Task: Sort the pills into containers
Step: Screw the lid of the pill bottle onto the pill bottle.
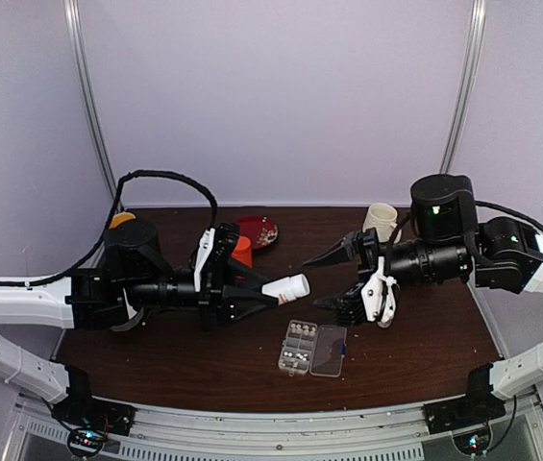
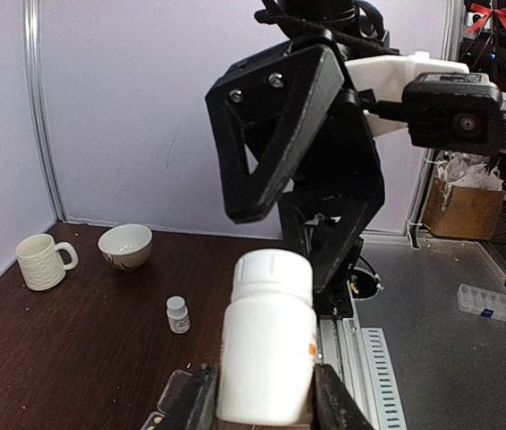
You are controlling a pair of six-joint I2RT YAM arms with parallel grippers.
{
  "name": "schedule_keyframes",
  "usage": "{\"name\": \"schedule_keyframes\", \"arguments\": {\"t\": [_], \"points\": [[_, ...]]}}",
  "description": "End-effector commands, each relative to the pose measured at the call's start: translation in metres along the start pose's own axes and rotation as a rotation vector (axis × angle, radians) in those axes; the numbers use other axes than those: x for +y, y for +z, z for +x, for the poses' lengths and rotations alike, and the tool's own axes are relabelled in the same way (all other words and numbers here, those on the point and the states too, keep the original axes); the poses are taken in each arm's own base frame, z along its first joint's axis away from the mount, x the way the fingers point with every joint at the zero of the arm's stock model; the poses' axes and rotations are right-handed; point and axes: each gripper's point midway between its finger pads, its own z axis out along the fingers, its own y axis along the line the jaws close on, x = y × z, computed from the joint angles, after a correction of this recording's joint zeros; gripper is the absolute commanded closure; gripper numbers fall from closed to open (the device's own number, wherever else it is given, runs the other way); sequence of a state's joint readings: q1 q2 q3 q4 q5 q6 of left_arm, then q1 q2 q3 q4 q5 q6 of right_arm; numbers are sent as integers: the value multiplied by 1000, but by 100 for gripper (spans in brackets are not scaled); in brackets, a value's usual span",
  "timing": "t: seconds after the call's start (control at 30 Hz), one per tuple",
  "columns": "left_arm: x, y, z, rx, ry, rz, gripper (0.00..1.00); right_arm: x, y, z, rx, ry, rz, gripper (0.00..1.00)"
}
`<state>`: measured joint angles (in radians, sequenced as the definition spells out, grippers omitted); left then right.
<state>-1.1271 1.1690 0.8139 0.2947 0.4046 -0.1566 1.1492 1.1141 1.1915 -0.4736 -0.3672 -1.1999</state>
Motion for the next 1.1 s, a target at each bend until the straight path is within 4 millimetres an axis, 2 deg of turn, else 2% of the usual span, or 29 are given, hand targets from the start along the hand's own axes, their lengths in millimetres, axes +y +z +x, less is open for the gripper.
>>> {"name": "schedule_keyframes", "arguments": {"t": [0.0, 0.17, 0.53, 0.67, 0.9, 1.07], "points": [[-3, 1, -19, -37, 11, 22, 100, -7, 1, 4, 36, -63, 15, 41], [-4, 2, -20, -32, 10, 30, 100, -10, 4, 2, 28, -68, 25, 50], [-6, 2, -19, -28, 1, 39, 100, -4, 11, 1, 23, -74, -9, 54], [-5, 1, -19, -28, 4, 31, 100, -5, 12, -4, 0, -55, -11, 68], [-4, 3, -17, -26, 8, 28, 100, -3, 13, -8, -24, 16, -23, 72], [-3, 4, -19, -31, 16, 28, 100, 1, 16, -12, -32, 139, -74, 71]]}}
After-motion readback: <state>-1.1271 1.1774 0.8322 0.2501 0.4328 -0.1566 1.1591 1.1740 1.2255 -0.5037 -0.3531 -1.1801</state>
